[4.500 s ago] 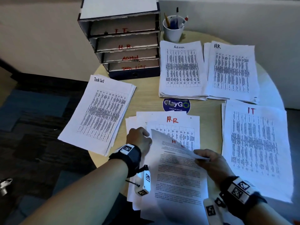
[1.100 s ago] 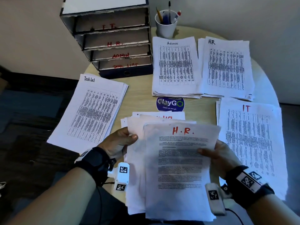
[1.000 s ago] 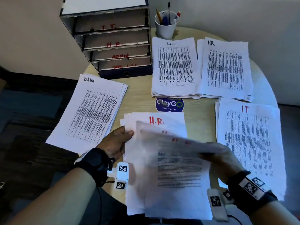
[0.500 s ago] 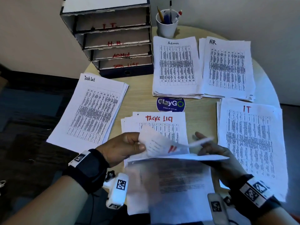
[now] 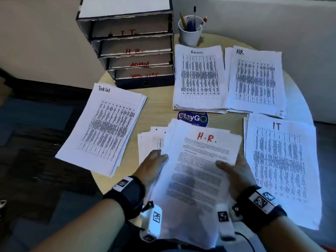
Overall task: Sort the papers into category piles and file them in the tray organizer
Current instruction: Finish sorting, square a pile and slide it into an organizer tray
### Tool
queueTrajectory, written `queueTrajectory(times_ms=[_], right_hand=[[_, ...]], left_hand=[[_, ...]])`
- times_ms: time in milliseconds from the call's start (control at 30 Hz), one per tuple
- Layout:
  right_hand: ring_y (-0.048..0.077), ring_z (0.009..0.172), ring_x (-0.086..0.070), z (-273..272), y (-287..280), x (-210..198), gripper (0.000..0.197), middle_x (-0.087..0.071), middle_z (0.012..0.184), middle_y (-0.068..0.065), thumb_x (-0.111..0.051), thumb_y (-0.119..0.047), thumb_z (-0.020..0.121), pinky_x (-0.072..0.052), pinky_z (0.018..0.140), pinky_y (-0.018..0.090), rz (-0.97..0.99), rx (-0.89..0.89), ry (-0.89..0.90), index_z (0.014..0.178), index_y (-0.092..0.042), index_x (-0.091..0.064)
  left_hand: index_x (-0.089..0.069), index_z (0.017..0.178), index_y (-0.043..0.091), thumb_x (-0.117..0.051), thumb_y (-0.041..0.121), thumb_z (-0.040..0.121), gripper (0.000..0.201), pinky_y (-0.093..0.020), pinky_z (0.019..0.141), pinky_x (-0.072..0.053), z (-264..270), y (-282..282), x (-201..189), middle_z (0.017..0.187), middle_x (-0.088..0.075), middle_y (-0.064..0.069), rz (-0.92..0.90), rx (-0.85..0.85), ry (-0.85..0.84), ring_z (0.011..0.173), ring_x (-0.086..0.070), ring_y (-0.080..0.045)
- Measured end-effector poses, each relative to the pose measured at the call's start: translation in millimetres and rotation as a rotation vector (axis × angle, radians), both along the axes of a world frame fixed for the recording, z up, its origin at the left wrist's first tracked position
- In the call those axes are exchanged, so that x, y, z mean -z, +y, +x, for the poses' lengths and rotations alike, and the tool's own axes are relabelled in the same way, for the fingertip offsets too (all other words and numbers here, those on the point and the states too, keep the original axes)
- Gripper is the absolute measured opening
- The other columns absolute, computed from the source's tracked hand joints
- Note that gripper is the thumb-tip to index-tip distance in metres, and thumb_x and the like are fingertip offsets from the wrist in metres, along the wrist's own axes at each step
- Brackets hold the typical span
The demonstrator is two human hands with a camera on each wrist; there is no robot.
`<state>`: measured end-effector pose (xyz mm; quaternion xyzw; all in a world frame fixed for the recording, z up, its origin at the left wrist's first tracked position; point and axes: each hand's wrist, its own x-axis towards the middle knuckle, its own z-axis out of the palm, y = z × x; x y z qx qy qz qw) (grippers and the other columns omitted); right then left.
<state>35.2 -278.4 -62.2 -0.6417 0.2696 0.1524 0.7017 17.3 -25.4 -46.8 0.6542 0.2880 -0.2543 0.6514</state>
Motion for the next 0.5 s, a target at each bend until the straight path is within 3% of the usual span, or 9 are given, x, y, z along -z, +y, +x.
queueTrajectory(times_ms=[100,167,267,333,400,433,500], right_hand=[[0.03,0.089,-0.072,5,13,13,0.05,-0.076,0.096,0.006,-0.075,0.0,0.054,-0.055,0.086,0.056,-0.157,-0.091,0.1,0.101,-0.014,-0.067],[0.029,0.09,-0.072,7,18,7,0.046,-0.076,0.096,0.004,-0.073,0.005,0.06,-0.056,0.086,0.053,-0.168,-0.099,0.101,0.101,-0.016,-0.067],[0.028,0.092,-0.071,8,22,-14,0.039,-0.074,0.104,0.01,-0.071,0.009,0.071,-0.055,0.084,0.042,-0.153,-0.094,0.025,0.099,-0.016,-0.063],[0.023,0.1,-0.065,9,19,-38,0.048,-0.067,0.118,0.009,-0.078,-0.004,0.073,-0.049,0.09,0.033,-0.421,-0.128,-0.021,0.113,-0.02,-0.058],[0.024,0.12,-0.052,8,17,-70,0.077,-0.05,0.137,0.011,-0.083,-0.018,0.072,-0.039,0.102,0.03,-0.752,-0.176,-0.259,0.138,-0.018,-0.044],[0.027,0.127,-0.046,8,18,-89,0.079,-0.045,0.14,0.012,-0.083,-0.02,0.073,-0.036,0.107,0.034,-0.87,-0.22,-0.509,0.14,-0.016,-0.041],[0.033,0.13,-0.047,5,26,-125,0.064,-0.053,0.135,0.014,-0.075,-0.023,0.075,-0.036,0.109,0.049,-1.092,-0.422,-0.988,0.134,-0.013,-0.05]], left_hand=[[-0.053,0.115,0.016,-0.055,0.021,0.093,0.023,-0.031,0.074,-0.038,1,-7,11,0.106,-0.06,-0.007,0.275,0.158,-0.005,0.086,-0.053,-0.022],[-0.049,0.122,0.014,-0.051,0.016,0.094,0.028,-0.03,0.076,-0.041,0,-8,10,0.109,-0.059,-0.007,0.337,0.205,-0.001,0.089,-0.053,-0.023],[-0.042,0.136,0.017,-0.045,0.013,0.094,0.042,-0.034,0.096,-0.044,-4,-8,-3,0.137,-0.054,-0.006,0.397,0.368,-0.015,0.113,-0.053,-0.026],[-0.042,0.131,0.013,-0.04,0.013,0.097,0.034,-0.032,0.091,-0.044,-5,-12,-22,0.138,-0.053,-0.011,0.525,0.421,-0.093,0.116,-0.054,-0.03],[-0.043,0.111,0.014,-0.038,0.016,0.099,0.013,-0.03,0.073,-0.038,0,-17,-56,0.115,-0.06,-0.013,0.755,0.47,-0.263,0.105,-0.058,-0.035],[-0.045,0.107,0.016,-0.039,0.016,0.099,0.01,-0.031,0.07,-0.035,3,-19,-76,0.107,-0.059,-0.01,0.872,0.512,-0.374,0.102,-0.058,-0.036],[-0.05,0.112,0.018,-0.042,0.013,0.094,0.021,-0.035,0.07,-0.037,7,-27,-111,0.106,-0.059,-0.007,1.077,0.628,-0.606,0.099,-0.059,-0.034]])
